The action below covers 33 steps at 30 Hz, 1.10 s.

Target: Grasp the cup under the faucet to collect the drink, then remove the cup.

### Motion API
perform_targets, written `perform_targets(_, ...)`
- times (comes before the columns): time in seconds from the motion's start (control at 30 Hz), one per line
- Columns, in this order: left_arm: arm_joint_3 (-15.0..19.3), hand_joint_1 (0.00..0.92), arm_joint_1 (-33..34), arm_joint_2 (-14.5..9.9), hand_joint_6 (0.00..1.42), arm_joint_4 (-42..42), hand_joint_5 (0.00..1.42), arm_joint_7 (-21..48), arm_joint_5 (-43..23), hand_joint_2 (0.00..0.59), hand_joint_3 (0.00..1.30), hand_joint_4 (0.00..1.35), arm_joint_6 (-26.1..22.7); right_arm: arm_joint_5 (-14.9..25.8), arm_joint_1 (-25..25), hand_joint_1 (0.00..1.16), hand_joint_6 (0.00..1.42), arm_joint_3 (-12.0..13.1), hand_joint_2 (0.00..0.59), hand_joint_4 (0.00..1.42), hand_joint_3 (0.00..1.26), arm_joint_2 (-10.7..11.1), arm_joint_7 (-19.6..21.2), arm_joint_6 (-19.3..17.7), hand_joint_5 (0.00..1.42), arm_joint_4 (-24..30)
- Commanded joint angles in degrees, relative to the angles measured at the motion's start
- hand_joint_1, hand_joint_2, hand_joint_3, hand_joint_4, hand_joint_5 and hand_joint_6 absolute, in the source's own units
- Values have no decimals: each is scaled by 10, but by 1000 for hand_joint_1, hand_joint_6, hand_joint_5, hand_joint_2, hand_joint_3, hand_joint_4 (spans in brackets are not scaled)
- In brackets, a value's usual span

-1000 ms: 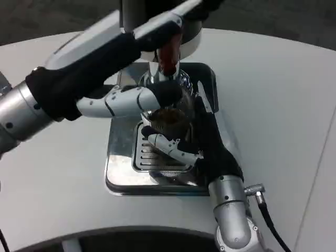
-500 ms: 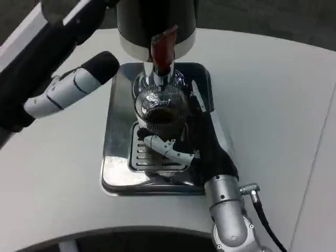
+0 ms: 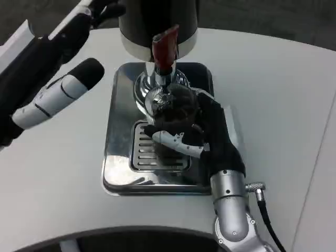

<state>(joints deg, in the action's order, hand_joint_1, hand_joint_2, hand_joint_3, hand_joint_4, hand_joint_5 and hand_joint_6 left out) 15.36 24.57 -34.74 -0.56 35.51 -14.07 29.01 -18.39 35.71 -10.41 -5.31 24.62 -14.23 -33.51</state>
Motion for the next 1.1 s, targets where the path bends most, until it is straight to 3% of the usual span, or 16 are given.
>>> perform_targets(0.03,9,0,-25,-5,24,-20,67,-6,-9,209,0,0,-11,-2,-15,1042,1149,-3,133,811,675,-30,23,0,879,2)
perform_targets(0.23,17,0,-46,-9,24,-33,69,-5,-12,204,0,0,-20,-6,-30,1064,1329,-12,86,856,712,-28,31,4,972,30)
perform_targets(0.5,47,0,-91,-14,24,-44,69,-13,-10,202,0,0,-33,-22,-62,1075,1418,-27,51,899,741,-28,35,25,1000,88)
perform_targets(0.67,64,0,-119,-17,24,-51,69,-20,-7,202,0,0,-44,-34,-78,1085,1424,-34,42,910,740,-29,36,33,999,113)
perform_targets(0.97,71,0,-158,-20,15,-70,61,-20,-3,201,0,0,-51,-105,-117,1088,1420,-72,40,910,740,-18,35,63,999,209)
perform_targets(1.1,74,0,-177,-23,1,-78,49,-23,10,196,0,0,-51,-117,-141,1088,1423,-80,40,910,740,-17,21,75,999,243)
